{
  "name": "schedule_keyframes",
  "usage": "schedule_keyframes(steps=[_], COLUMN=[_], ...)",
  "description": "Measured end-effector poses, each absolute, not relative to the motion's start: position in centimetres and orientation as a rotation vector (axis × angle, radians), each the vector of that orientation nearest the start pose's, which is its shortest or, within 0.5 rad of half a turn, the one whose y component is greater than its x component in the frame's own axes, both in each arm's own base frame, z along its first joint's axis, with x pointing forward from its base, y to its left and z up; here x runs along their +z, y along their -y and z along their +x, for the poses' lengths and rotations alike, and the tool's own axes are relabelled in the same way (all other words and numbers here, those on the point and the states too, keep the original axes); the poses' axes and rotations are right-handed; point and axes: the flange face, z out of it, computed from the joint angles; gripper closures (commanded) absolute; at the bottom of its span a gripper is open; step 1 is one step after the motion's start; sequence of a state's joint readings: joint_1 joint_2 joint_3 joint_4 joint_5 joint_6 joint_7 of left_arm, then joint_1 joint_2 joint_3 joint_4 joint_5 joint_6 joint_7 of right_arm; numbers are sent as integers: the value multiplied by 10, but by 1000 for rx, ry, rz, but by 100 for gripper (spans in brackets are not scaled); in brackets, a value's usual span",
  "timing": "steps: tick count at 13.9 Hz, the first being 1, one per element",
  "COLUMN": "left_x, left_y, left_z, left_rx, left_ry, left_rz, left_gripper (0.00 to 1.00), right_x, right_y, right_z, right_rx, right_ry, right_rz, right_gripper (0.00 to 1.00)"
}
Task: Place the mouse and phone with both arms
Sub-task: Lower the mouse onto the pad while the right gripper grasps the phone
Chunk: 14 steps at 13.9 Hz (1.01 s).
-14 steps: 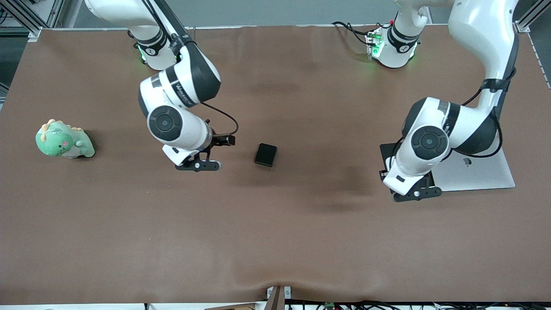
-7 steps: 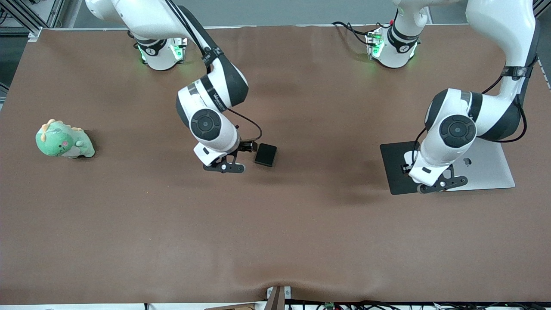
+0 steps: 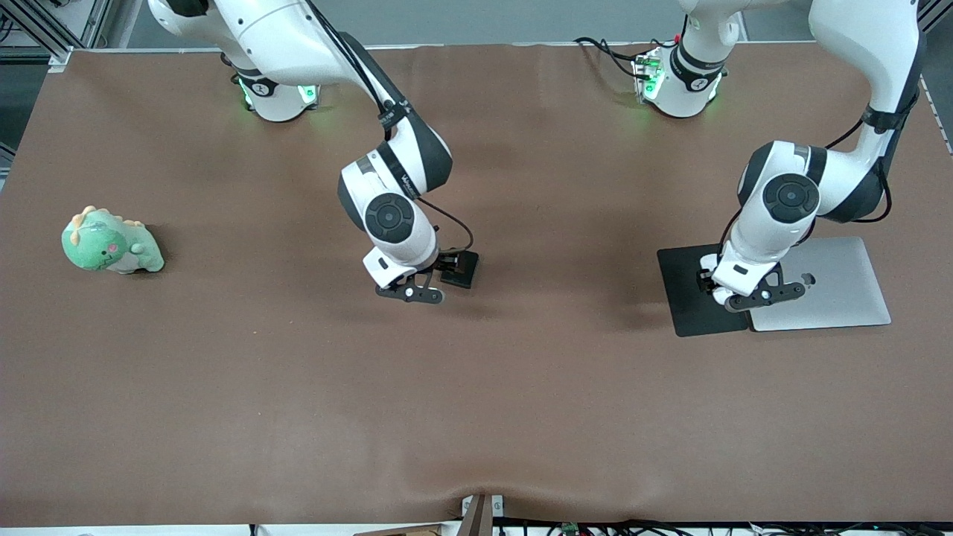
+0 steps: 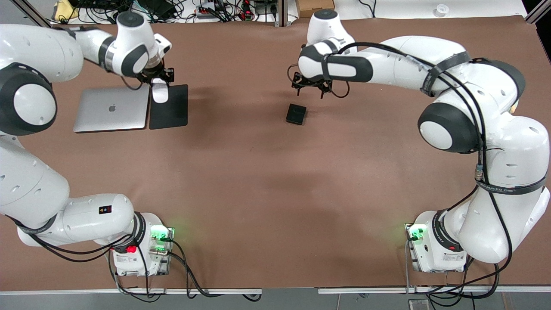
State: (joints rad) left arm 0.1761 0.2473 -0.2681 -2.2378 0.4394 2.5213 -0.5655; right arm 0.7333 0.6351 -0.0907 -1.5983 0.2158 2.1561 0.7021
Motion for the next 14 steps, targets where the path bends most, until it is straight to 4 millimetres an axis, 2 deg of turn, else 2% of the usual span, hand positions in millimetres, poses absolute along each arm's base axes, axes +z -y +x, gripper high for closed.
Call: schedule_keyframes(steps=[3,6,10,14], left_x=[248,237,227,206], left_y=[31,35,41,47], left_z=[532,520,514,510], left_rx=[-215,-215,-191,-186], left_ry=[176,153,97,41], left_rz=[-2967,-2986,-2982,-2981], left_gripper=[100,100,100,100], right_x=[237,229,210,194], right_y=[-437,-442,-453,-461], right_z=[534,531,524,516], right_rx=[178,186,187,188], right_ry=[-298,-326,-362,-395], right_rz=[-3071,-3061,-3030,-3036], right_gripper=[0,0,0,0])
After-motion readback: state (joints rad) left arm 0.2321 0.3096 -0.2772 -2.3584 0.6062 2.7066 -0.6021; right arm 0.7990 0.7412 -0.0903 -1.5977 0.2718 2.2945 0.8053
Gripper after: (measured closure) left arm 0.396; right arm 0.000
